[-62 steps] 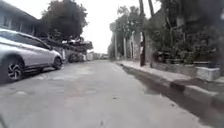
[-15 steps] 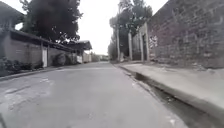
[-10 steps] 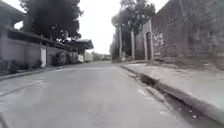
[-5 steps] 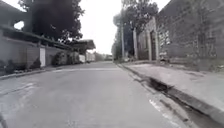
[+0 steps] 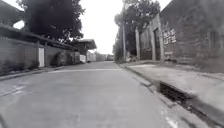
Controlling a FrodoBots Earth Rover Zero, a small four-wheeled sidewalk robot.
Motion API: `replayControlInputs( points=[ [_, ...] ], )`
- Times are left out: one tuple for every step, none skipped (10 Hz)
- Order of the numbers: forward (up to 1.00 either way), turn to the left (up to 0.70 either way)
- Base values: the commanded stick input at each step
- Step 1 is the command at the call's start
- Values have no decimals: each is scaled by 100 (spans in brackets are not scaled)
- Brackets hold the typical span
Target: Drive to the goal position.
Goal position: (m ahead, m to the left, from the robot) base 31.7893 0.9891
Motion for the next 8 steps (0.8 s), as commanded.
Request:
replayControlInputs(
  points=[
    [100,0],
    [100,0],
    [100,0],
    [100,0],
    [100,0],
    [100,0],
    [100,0],
    [100,0]
  ],
)
